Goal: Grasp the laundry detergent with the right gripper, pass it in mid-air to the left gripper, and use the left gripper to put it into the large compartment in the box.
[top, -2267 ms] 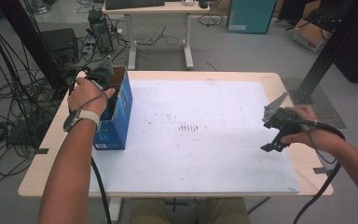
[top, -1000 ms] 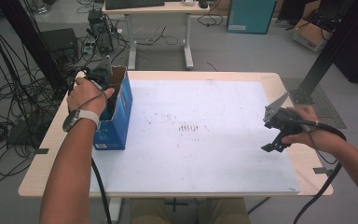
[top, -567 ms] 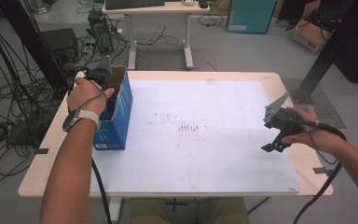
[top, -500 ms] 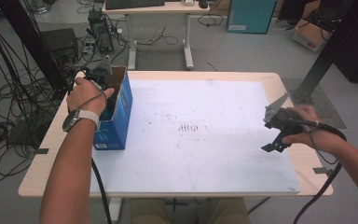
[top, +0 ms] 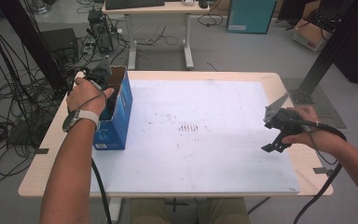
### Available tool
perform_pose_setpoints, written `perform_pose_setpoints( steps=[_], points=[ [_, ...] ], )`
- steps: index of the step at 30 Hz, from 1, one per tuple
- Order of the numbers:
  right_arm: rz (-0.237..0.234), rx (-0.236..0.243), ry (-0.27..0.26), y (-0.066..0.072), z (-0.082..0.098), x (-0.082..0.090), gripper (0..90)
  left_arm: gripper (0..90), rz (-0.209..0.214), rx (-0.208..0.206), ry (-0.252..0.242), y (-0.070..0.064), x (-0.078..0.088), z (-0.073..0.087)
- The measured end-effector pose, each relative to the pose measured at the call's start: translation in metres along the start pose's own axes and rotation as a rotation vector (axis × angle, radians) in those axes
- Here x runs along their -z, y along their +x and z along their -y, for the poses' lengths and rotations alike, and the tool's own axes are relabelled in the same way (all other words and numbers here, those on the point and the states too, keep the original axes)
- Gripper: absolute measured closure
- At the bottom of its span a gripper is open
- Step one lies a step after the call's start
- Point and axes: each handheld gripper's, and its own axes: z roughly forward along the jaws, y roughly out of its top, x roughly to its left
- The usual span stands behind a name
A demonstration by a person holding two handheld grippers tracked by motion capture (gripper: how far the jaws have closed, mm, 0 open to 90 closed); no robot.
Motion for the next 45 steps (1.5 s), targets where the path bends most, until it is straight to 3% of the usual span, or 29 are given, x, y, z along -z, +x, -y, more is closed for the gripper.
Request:
perform_pose_setpoints(
  steps=[45],
  points=[
    [-0.004, 0.002, 0.015, 0.0012, 0.0036, -0.0042, 9.6, 37.2, 0.005, -0.004, -0.006, 0.0013, -0.0002, 0.0003]
  ],
)
